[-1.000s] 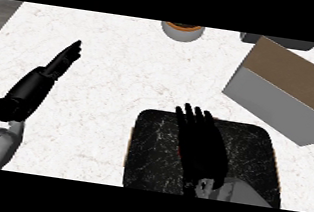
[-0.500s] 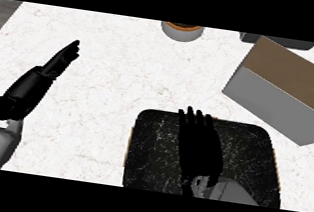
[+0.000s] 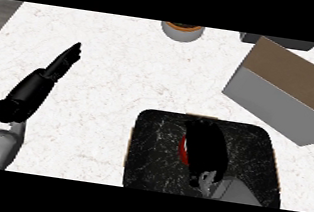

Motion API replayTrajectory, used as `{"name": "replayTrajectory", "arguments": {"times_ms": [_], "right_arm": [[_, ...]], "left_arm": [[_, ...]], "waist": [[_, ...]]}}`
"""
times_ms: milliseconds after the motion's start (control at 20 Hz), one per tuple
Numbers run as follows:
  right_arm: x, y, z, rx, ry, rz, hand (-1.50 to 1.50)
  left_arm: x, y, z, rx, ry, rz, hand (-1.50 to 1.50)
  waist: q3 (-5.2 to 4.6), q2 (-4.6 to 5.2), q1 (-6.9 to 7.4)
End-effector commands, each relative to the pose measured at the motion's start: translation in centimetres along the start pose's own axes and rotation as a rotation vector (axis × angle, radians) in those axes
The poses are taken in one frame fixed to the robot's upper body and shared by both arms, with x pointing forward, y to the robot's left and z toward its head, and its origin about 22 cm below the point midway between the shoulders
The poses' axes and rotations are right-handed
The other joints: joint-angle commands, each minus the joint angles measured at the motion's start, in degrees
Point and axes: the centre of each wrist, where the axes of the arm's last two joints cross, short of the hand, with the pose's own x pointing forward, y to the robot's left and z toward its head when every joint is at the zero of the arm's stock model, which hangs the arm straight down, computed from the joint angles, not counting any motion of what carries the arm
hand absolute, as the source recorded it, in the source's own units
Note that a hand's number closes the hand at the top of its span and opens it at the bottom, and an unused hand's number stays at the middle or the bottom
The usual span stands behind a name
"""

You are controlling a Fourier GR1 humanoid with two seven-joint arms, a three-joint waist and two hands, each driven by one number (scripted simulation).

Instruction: Pick the can from the tray and place it in the cardboard box

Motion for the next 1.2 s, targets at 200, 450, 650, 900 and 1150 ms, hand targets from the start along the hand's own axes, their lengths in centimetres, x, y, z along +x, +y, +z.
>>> {"name": "replayTrajectory", "arguments": {"times_ms": [200, 450, 650, 900, 1150], "right_arm": [[-0.9, 2.3, -1.5, -0.143, -0.116, 0.083, 1.5], [-0.6, 1.7, -0.7, -0.215, -0.155, 0.101, 1.5], [2.9, 0.7, -1.6, -0.154, -0.497, 0.028, 1.5], [1.7, 1.1, -1.8, -0.235, -0.765, -0.019, 1.5], [1.1, -2.0, -0.8, -0.446, -0.823, 0.028, 1.5]], "left_arm": [[0.5, 1.1, -0.2, -0.001, -0.017, -0.005, 0.0], [1.4, 1.5, 0.4, 0.002, 0.004, -0.013, 0.0], [1.3, 0.1, -0.5, -0.013, -0.026, 0.008, 0.0], [1.1, 0.0, -0.9, 0.006, -0.013, -0.004, 0.0], [1.2, -1.0, -0.7, 0.006, -0.016, 0.003, 0.0]], "waist": [[0.07, 0.22, 0.12], [0.07, 0.1, 0.08], [0.12, 0.51, 1.25], [0.11, 0.34, 0.48], [0.07, 0.04, -0.04]]}}
